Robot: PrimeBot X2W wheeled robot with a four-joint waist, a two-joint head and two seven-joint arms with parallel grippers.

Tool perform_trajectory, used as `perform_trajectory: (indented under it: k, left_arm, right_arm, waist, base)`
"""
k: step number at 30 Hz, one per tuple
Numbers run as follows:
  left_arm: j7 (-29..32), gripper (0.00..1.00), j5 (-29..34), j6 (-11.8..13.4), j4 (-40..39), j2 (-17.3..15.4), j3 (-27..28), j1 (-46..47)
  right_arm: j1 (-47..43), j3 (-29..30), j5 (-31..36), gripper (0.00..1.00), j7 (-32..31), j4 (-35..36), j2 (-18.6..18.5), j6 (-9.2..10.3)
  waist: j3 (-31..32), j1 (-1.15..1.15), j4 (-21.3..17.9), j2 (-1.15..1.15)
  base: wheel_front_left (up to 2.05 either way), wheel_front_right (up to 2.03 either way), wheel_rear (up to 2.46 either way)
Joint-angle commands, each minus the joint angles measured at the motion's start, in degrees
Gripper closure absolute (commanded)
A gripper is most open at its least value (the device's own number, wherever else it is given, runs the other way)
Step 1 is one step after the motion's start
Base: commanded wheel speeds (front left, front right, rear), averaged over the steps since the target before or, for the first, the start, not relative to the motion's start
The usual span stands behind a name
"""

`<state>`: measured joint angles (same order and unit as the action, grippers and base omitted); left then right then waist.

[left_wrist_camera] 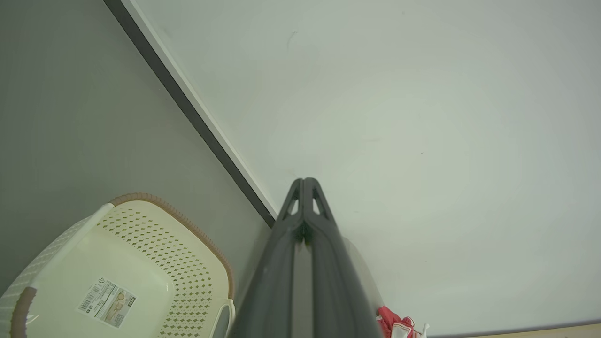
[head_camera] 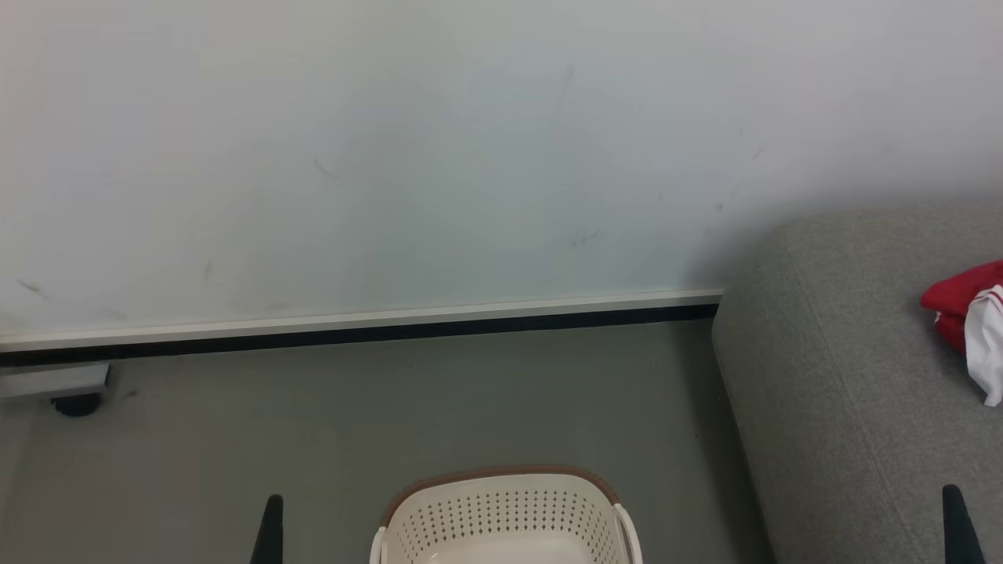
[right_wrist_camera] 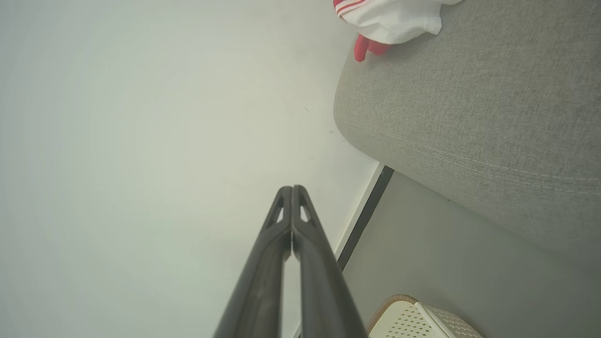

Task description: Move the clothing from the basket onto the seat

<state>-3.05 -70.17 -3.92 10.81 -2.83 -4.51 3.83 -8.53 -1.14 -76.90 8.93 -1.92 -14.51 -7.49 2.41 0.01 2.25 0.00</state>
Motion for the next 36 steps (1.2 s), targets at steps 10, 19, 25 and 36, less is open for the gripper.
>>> perform_trajectory:
  k: [10,19,25,36]
  left_arm:
    - [1.33,1.0,-5.91,0.21,0.21,-0.07,-0.52,2.25]
    - [2.33,1.0,-10.81,0.27,0.61,-0.07,-0.86,3.19]
    - [2.88,1.0,-13.43,0.24,0.82,-0.07,-1.09,3.8]
    - [3.88,1.0,-18.15,0.36,1.15,-0.07,-1.52,4.83]
  right_arm:
    - [0.88,-0.51,-8.62,1.0,0.71,1.41,-2.56,-0.01]
    - [0.85,-1.01,-15.9,1.0,1.32,2.2,-4.33,-0.01]
    - [0.85,-1.3,-20.01,1.0,1.64,2.53,-5.32,-0.01]
    - [0.84,-1.73,-27.06,1.0,2.18,3.26,-7.01,-0.01]
  waist:
    - [-0.44,-0.01,-0.42,0.0]
    - [-0.89,-0.01,-0.84,0.0]
    - [-1.16,-0.01,-1.09,0.0]
    - [-1.66,-0.01,-1.56,0.0]
  base:
    - [0.0,0.0,0.0]
    - [0.0,0.0,0.0]
    - [0.0,0.0,0.0]
    - [0.0,0.0,0.0]
